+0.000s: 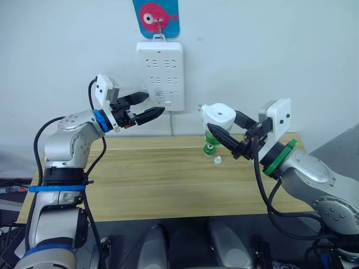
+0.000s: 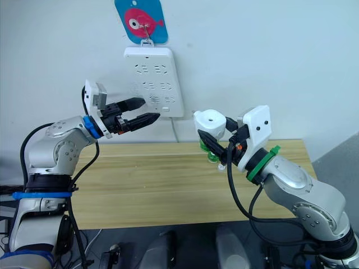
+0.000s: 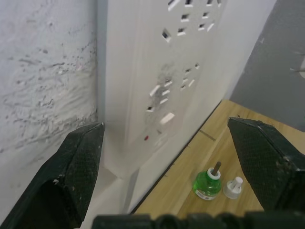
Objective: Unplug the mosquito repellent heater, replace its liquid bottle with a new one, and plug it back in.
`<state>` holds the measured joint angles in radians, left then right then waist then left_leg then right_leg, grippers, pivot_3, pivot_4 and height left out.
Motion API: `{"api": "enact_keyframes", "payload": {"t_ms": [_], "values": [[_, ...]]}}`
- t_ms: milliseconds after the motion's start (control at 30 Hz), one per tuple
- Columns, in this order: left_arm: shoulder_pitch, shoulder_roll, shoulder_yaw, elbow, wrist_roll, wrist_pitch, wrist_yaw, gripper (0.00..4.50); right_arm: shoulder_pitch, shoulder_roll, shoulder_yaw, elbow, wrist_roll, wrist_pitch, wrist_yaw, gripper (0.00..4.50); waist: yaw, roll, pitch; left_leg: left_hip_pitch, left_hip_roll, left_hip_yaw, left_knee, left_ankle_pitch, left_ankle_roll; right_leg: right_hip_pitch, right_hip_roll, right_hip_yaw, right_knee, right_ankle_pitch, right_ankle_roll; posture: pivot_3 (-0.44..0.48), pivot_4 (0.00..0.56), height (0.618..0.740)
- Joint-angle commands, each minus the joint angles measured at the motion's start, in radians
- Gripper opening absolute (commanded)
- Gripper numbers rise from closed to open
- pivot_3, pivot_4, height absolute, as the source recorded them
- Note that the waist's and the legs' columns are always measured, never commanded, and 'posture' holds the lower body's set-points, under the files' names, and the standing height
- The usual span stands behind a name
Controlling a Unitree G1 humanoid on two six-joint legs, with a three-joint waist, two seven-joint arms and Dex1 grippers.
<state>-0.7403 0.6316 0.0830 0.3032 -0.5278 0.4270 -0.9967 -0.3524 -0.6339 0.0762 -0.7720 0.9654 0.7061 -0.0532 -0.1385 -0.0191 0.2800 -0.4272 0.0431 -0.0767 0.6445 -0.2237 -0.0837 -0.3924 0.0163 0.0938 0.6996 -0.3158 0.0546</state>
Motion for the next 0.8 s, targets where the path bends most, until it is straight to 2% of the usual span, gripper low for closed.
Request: {"api": "enact_keyframes", "payload": {"t_ms": [33, 200, 467, 667, 800], "values": [[-0.050, -0.010, -0.004, 0.043, 0.026, -0.039, -0.045, 4.50, 0.011, 0.043, -0.039, -0.039, 0.016, -0.011, 0.006, 2.99, 0.000, 0.000, 0.000, 0.000, 0.000, 0.000, 0.000, 0.000, 0.000, 0.000, 0.000, 0.000, 0.000, 0.000, 0.000, -0.218, 0.239, 0.729], [-0.088, -0.023, -0.021, 0.101, 0.056, -0.042, -0.098, 4.50, 0.015, 0.124, -0.098, -0.019, 0.229, 0.003, -0.049, 2.99, -0.001, 0.000, 0.000, 0.000, 0.000, 0.000, 0.000, 0.000, 0.000, 0.000, 0.000, 0.000, 0.000, 0.000, 0.000, -0.221, 0.238, 0.729], [-0.151, -0.056, -0.024, 0.189, 0.076, -0.039, -0.155, 4.50, -0.020, 0.130, -0.132, -0.001, 0.464, 0.001, -0.160, 2.99, -0.001, 0.000, 0.000, -0.001, 0.000, 0.000, 0.001, 0.000, 0.000, 0.000, 0.000, 0.000, 0.001, 0.000, 0.000, -0.224, 0.237, 0.729], [-0.169, -0.060, 0.005, 0.260, 0.121, -0.099, -0.109, 4.50, -0.051, 0.094, -0.118, -0.005, 0.535, 0.005, -0.215, 2.99, -0.002, 0.000, 0.000, -0.001, 0.000, -0.001, 0.001, 0.000, 0.000, 0.000, 0.000, -0.001, 0.001, 0.000, 0.000, -0.230, 0.232, 0.729], [-0.163, -0.070, 0.013, 0.255, 0.109, -0.096, -0.111, 4.50, -0.072, 0.069, -0.097, -0.009, 0.536, 0.013, -0.215, 2.99, -0.004, 0.000, 0.000, 0.000, 0.000, -0.001, 0.002, 0.001, 0.000, -0.001, 0.000, 0.000, 0.006, 0.000, 0.000, -0.226, 0.229, 0.729]]}}
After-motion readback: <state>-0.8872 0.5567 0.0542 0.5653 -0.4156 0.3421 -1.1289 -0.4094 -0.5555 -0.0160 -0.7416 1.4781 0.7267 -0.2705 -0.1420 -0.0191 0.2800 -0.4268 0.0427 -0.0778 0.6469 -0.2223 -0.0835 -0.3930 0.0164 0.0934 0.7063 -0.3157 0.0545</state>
